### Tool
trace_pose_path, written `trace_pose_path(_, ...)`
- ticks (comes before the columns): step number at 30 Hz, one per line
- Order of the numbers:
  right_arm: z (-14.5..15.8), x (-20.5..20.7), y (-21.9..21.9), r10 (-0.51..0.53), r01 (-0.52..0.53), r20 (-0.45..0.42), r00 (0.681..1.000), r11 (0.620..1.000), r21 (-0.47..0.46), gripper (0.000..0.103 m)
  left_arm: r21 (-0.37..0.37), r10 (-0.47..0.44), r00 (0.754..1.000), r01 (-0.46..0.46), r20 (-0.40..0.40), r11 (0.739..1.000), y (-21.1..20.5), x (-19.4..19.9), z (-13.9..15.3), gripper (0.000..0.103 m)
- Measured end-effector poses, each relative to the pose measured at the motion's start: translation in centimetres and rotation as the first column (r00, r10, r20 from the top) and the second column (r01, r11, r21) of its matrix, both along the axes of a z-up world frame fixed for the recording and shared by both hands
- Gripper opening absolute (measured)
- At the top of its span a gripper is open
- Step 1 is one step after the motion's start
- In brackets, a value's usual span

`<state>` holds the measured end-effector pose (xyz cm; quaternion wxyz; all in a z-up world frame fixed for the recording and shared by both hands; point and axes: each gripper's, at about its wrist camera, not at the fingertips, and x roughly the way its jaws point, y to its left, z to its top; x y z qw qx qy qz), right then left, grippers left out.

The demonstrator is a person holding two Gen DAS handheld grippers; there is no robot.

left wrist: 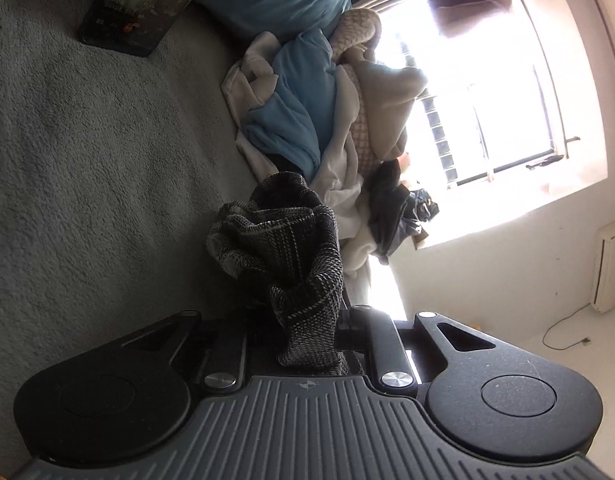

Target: Fold clothes

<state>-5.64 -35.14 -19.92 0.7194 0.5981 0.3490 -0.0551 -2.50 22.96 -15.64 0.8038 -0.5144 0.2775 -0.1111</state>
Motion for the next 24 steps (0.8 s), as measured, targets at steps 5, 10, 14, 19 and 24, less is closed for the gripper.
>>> trace_pose_path(5,0.2,-2.6,1.6,0.078,-0.077,-0.043,0.996,0.997,0.028,0.007,0.048,0.003,0.999,-0.001,-0.048,0.999,2.6,-3.9,1.0,0.017)
trace_pose_path(10,-1.1,-4.1,3.8,0.194,-0.189,-0.081,0.978,0.979,0.075,0.007,0.083,0.006,0.991,0.005,-0.130,0.997,4.5,-6.6,-0.4,0.017)
trace_pose_path(14,-1.6,-3.4,3.5,0.260,-0.250,-0.105,0.960,0.963,0.100,0.009,0.110,0.010,0.981,0.012,-0.195,0.994,6.0,-8.8,-1.6,0.030)
trace_pose_path(19,2.2,-2.8,3.0,0.435,-0.451,-0.195,0.879,0.892,-0.041,0.046,0.171,0.004,0.985,0.027,-0.175,0.985,7.8,-9.2,0.2,0.059)
trace_pose_path(24,9.2,-4.3,4.7,0.626,-0.694,-0.306,0.717,0.603,-0.393,0.048,0.349,0.001,0.997,0.024,-0.072,0.937,9.5,-9.4,3.9,0.071)
